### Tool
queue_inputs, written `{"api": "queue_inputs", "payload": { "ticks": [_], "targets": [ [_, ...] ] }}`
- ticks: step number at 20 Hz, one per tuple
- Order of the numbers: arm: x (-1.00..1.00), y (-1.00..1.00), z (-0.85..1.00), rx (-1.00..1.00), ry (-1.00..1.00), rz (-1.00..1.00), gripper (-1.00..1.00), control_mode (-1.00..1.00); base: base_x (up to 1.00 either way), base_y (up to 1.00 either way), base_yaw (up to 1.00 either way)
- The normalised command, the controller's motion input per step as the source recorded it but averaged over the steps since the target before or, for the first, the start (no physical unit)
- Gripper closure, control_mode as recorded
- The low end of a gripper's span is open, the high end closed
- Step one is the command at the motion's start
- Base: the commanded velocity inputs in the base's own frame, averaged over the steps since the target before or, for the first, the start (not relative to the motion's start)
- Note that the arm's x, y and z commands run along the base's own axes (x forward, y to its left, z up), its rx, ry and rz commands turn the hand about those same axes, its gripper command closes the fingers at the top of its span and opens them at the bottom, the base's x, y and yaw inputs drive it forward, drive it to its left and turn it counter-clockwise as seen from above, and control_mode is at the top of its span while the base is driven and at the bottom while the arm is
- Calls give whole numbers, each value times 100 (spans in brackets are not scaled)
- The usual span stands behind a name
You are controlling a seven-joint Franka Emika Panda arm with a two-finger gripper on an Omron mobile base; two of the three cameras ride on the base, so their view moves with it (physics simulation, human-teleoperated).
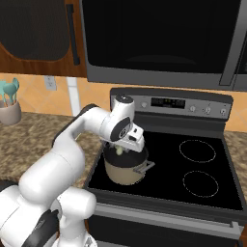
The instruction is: Put the bell pepper and mushroom in the pot. Retrieve the spatula and lightly stir the vegetables in the pot.
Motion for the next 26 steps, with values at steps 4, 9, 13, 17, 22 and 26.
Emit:
{"api": "queue_inputs", "payload": {
  "ticks": [4,9,13,17,22,26],
  "targets": [
    [6,33,-43,2,0,0,100,-100,0,0,0],
    [14,2,-31,7,0,1,100,-100,0,0,0],
    [14,0,-22,4,0,2,100,-100,0,0,0],
    [22,0,-12,0,0,0,100,-100,0,0,0],
    [11,-1,-28,0,0,0,100,-100,0,0,0],
    [4,-3,-21,0,0,0,100,-100,0,0,0]
  ]
}}
